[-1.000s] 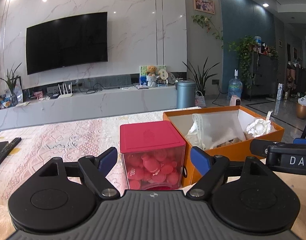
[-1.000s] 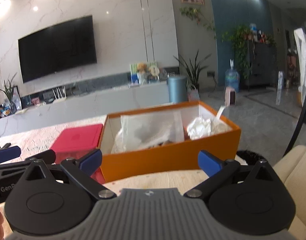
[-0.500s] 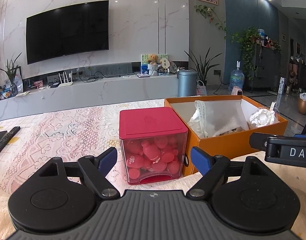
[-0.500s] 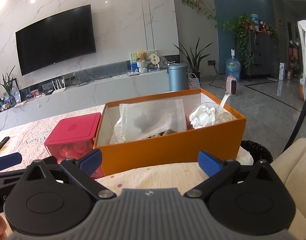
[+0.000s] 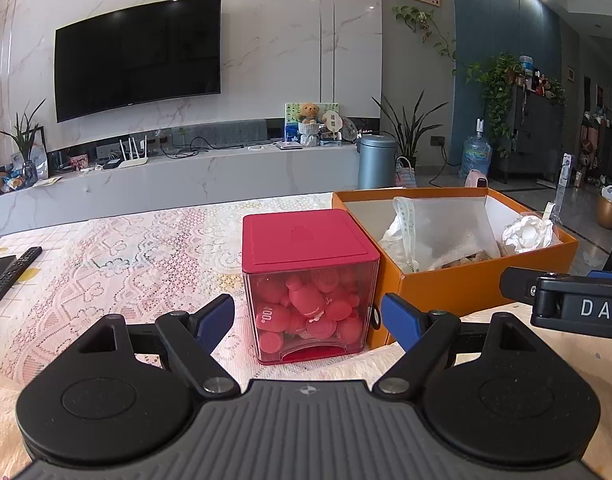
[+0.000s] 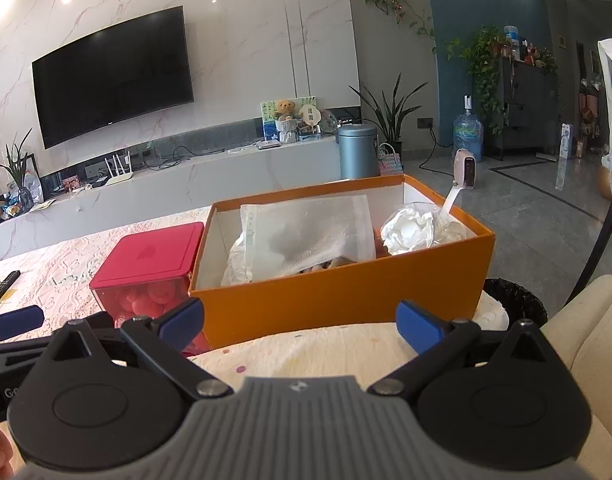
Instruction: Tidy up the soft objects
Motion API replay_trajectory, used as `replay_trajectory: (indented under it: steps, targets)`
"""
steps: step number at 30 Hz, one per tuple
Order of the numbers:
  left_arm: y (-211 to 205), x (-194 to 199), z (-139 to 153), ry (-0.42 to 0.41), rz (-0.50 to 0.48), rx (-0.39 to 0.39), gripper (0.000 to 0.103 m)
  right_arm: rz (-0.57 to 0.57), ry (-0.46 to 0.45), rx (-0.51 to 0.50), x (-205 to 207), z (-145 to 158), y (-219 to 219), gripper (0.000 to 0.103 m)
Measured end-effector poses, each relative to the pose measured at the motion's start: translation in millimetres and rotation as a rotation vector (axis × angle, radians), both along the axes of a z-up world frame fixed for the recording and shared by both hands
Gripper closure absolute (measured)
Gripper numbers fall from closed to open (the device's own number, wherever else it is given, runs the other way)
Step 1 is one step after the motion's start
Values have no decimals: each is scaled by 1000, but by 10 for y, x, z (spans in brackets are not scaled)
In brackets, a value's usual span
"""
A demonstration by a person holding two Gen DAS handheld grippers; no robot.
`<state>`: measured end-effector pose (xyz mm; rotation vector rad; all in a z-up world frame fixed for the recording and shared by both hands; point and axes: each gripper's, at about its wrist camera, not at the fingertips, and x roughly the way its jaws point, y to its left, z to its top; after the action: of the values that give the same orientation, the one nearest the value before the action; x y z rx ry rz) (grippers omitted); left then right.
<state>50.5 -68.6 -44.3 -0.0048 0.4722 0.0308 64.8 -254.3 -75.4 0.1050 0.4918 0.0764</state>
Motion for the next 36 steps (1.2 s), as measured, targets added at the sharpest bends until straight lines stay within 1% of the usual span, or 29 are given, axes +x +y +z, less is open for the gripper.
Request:
replay_trajectory:
  steps: [36]
  targets:
    - [25, 4, 35, -6, 4, -2, 6, 10, 9, -7, 31, -16, -13, 3]
